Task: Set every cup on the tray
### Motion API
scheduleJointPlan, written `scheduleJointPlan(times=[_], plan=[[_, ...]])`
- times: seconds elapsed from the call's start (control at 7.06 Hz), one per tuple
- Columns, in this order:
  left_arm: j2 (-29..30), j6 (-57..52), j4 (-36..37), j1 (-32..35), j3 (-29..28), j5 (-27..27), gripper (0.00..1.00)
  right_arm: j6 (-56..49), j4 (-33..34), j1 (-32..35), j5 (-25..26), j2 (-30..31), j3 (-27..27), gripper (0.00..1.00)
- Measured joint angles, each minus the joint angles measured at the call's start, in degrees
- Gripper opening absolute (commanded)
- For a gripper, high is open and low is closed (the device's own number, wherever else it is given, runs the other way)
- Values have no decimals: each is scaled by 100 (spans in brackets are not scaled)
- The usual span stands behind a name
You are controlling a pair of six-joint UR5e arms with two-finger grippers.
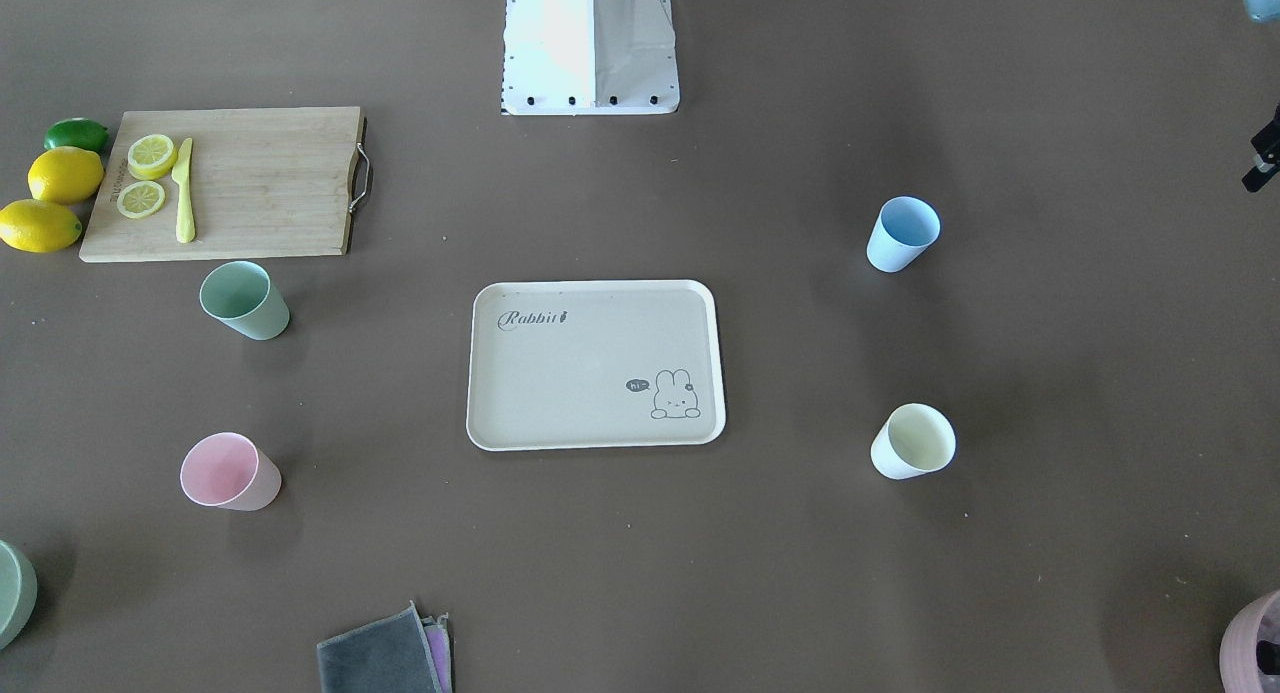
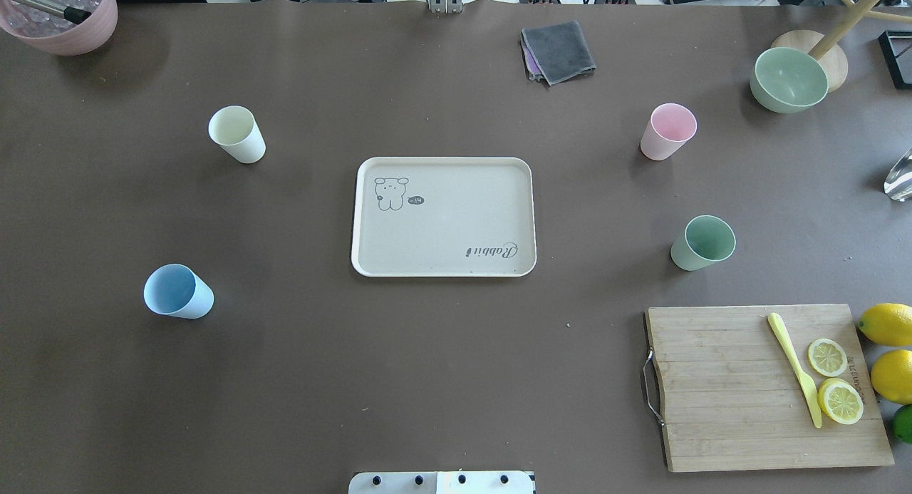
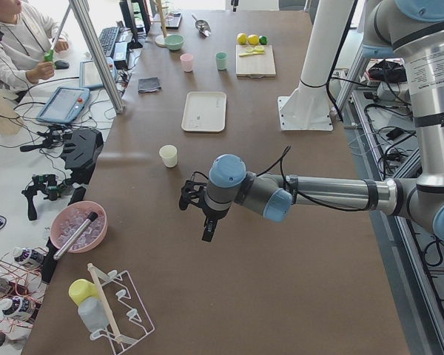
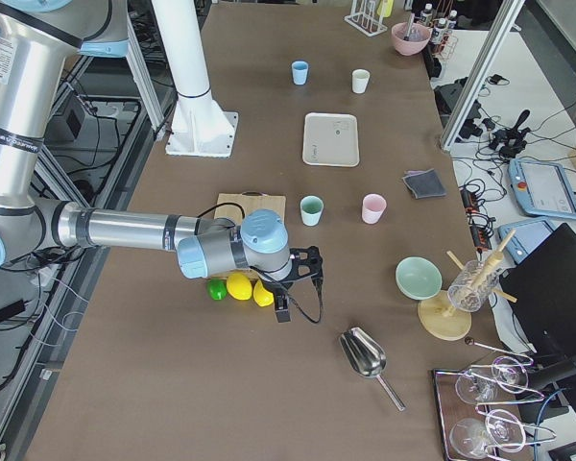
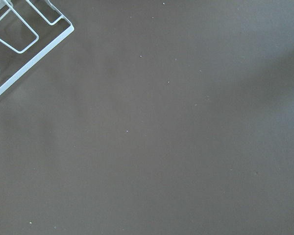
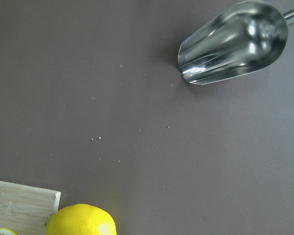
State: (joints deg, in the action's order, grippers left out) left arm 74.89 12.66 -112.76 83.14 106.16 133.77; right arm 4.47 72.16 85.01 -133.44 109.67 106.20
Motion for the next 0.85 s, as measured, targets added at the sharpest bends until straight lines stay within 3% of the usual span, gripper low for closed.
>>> scheduleJointPlan(times=[0.85], plan=[[-11,4,-15,-14,-74,196,98,-33,-93,-1,-39,-23,1,100]])
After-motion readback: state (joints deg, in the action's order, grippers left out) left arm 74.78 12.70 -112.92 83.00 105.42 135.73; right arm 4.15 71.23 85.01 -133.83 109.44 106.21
